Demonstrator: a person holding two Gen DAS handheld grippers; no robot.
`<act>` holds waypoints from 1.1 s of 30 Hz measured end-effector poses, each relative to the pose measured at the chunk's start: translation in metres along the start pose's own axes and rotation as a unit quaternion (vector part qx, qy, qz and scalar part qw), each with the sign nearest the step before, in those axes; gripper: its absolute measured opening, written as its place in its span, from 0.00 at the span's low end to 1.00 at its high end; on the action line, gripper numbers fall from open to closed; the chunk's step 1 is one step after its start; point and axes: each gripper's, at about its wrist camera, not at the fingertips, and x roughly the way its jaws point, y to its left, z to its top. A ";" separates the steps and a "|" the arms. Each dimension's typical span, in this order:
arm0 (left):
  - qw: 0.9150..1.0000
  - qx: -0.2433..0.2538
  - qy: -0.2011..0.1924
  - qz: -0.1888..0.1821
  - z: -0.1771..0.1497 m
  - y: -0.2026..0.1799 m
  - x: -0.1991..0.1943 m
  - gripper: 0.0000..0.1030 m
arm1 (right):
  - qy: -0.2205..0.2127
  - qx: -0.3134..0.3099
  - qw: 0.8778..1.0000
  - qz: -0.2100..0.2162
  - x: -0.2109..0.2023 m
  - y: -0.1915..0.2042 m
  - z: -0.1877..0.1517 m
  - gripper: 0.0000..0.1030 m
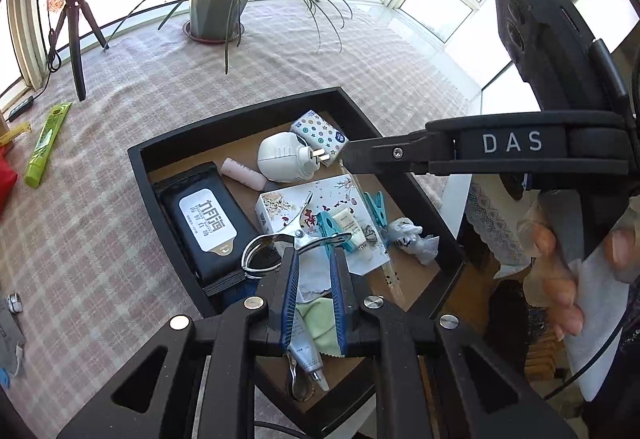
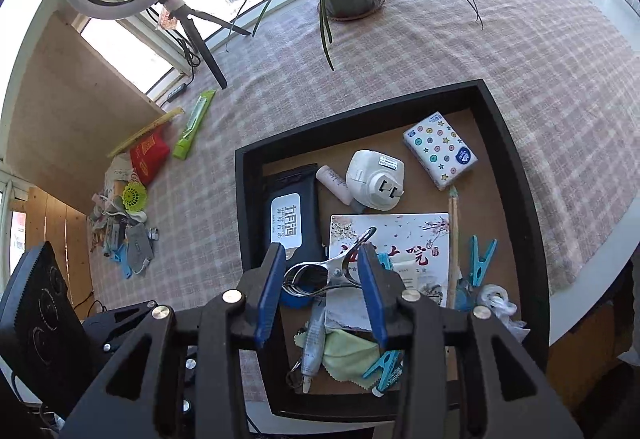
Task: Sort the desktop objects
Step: 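Carry the silver clip into the black tray and open the right tool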
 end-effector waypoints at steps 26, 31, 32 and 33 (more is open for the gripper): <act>0.994 -0.036 -0.036 0.094 -0.052 0.055 -0.061 0.13 | -0.009 -0.060 0.998 0.020 0.016 0.069 -0.042 0.54; 0.991 -0.069 -0.044 0.107 -0.065 0.086 -0.076 0.13 | -0.028 -0.099 0.995 0.015 0.016 0.102 -0.045 0.55; 0.990 -0.077 -0.046 0.110 -0.068 0.093 -0.079 0.13 | -0.033 -0.109 0.993 0.013 0.016 0.110 -0.046 0.55; 0.989 -0.086 -0.047 0.112 -0.072 0.100 -0.082 0.13 | -0.038 -0.120 0.992 0.013 0.016 0.117 -0.046 0.57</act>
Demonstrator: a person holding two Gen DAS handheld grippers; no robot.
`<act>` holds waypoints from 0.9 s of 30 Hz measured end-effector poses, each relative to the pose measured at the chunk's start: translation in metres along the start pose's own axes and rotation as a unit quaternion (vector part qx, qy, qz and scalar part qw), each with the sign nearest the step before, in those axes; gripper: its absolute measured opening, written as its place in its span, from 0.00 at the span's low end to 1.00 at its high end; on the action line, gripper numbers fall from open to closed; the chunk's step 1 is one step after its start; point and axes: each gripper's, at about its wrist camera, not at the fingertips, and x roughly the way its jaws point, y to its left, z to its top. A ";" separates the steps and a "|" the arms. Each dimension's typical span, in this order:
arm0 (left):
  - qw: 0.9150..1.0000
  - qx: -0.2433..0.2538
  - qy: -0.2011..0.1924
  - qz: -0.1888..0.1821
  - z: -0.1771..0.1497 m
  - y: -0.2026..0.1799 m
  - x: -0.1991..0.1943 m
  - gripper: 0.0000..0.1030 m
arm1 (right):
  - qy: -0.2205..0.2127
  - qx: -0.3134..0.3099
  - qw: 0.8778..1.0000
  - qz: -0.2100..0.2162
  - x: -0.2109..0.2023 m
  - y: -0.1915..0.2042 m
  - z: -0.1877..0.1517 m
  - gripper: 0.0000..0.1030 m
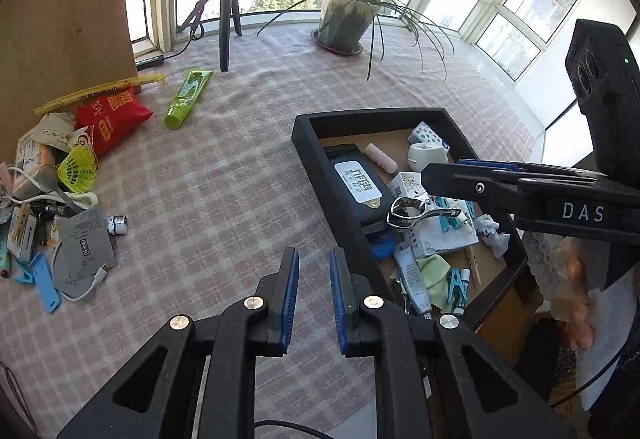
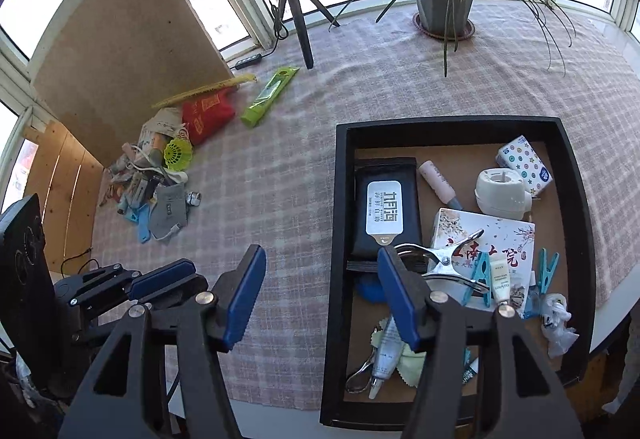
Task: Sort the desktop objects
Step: 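Carry the silver clip into the black tray and open the right tool, then move both tools back over the pile of items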
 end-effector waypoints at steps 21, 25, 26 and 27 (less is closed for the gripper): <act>0.960 -0.251 -0.007 0.123 -0.076 0.243 -0.049 0.17 | 0.001 -0.080 0.994 0.075 0.091 0.096 0.027 0.57; 0.947 -0.290 -0.008 0.139 -0.078 0.278 -0.052 0.17 | 0.039 -0.113 0.989 0.089 0.122 0.123 0.044 0.57; 0.944 -0.299 -0.007 0.143 -0.077 0.285 -0.050 0.17 | 0.051 -0.120 0.987 0.089 0.130 0.131 0.047 0.57; 0.941 -0.307 -0.006 0.144 -0.076 0.292 -0.048 0.17 | 0.061 -0.127 0.986 0.089 0.138 0.139 0.050 0.57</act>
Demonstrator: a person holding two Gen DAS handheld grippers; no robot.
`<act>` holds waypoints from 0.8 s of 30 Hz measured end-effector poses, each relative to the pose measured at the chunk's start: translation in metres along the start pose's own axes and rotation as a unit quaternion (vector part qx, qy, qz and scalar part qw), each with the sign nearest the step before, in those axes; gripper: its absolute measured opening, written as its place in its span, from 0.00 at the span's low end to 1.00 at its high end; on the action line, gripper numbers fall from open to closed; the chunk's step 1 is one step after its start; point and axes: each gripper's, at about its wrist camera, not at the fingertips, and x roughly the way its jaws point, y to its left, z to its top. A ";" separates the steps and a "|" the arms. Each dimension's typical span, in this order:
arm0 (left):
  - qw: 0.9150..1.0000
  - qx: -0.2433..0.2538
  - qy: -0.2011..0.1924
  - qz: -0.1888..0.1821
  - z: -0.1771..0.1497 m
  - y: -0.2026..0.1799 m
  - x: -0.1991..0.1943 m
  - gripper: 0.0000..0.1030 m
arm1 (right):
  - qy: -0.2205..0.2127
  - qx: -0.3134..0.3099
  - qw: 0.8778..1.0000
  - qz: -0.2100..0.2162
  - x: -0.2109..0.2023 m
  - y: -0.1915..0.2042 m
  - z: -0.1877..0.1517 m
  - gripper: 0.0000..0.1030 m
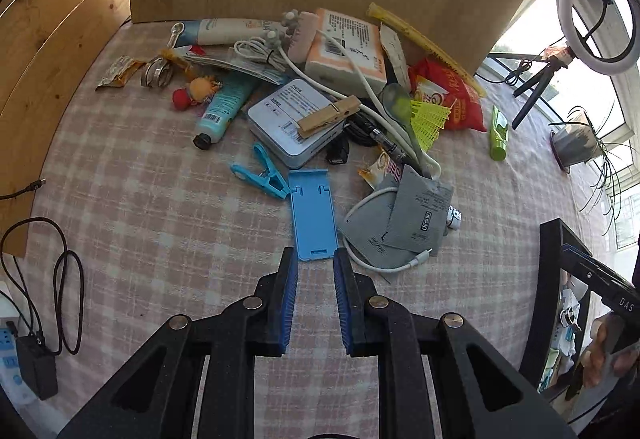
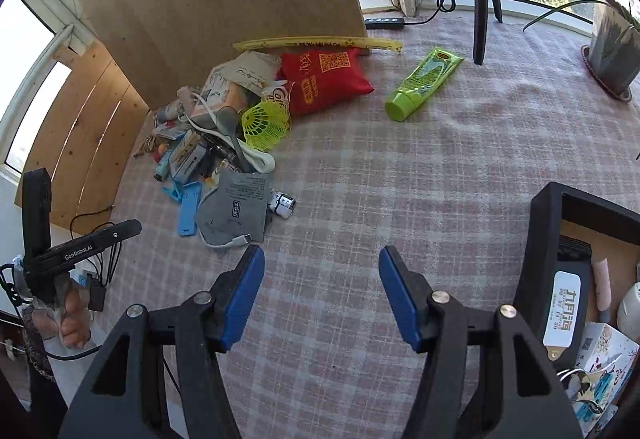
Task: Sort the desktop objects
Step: 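Move both tools back over the pile of items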
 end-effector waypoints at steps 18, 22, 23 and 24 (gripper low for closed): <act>0.996 -0.084 0.033 0.010 0.054 0.033 0.056 0.42 | 0.100 -0.067 0.993 0.016 0.105 0.091 0.076 0.57; 0.995 -0.087 0.040 0.013 0.057 0.035 0.065 0.42 | 0.108 -0.068 0.990 0.062 0.111 0.105 0.075 0.57; 0.995 -0.088 0.041 0.014 0.057 0.034 0.067 0.42 | 0.110 -0.070 0.989 0.069 0.113 0.110 0.074 0.57; 0.995 -0.088 0.042 0.012 0.057 0.033 0.069 0.42 | 0.112 -0.074 0.988 0.074 0.116 0.115 0.073 0.57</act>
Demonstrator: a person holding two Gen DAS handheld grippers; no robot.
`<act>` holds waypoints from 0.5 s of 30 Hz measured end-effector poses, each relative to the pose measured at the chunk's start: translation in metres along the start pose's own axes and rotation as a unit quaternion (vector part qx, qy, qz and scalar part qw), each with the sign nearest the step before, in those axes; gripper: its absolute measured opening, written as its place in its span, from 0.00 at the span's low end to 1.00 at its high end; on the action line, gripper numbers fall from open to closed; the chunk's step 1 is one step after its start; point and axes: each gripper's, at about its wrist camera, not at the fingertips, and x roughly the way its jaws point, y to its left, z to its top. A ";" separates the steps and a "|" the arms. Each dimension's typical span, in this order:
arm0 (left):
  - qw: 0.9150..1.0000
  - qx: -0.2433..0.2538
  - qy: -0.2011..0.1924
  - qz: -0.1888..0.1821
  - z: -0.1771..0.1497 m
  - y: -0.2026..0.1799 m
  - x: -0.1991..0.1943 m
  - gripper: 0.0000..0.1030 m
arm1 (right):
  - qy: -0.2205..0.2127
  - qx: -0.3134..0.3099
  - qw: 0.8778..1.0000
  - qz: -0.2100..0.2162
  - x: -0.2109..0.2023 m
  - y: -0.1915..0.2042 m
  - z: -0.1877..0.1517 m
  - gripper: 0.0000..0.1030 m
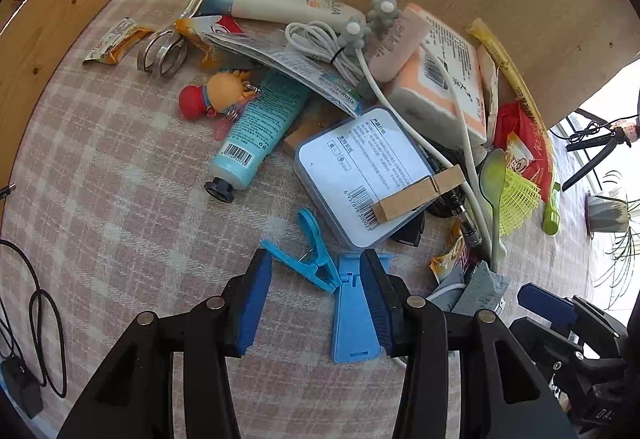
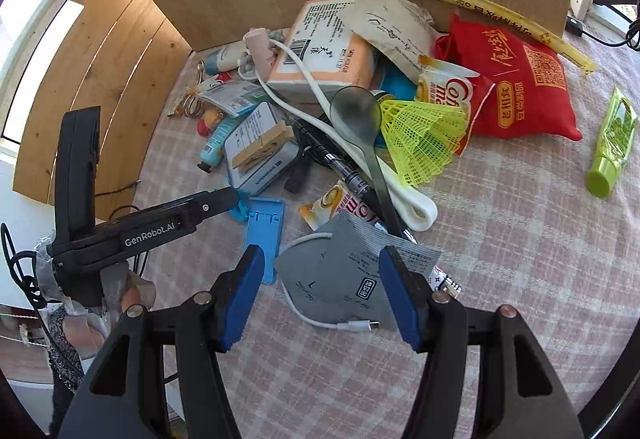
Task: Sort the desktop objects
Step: 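Move both tools back over the pile of items, then grasp the teal clothespin with the left tool while the right tool grasps the blue phone stand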
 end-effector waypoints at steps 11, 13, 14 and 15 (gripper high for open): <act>0.999 0.012 -0.003 0.040 -0.001 -0.002 0.013 0.27 | 0.020 -0.003 1.000 0.024 0.029 0.031 0.009 0.57; 0.999 0.007 -0.006 0.039 -0.001 0.005 0.012 0.19 | 0.025 -0.007 0.999 0.023 0.034 0.036 0.009 0.57; 0.999 0.007 -0.007 0.035 -0.002 0.008 0.011 0.18 | 0.027 -0.010 0.999 0.020 0.037 0.039 0.010 0.57; 0.999 0.007 -0.009 0.038 -0.003 0.010 0.010 0.18 | 0.029 -0.012 0.999 0.017 0.041 0.041 0.011 0.57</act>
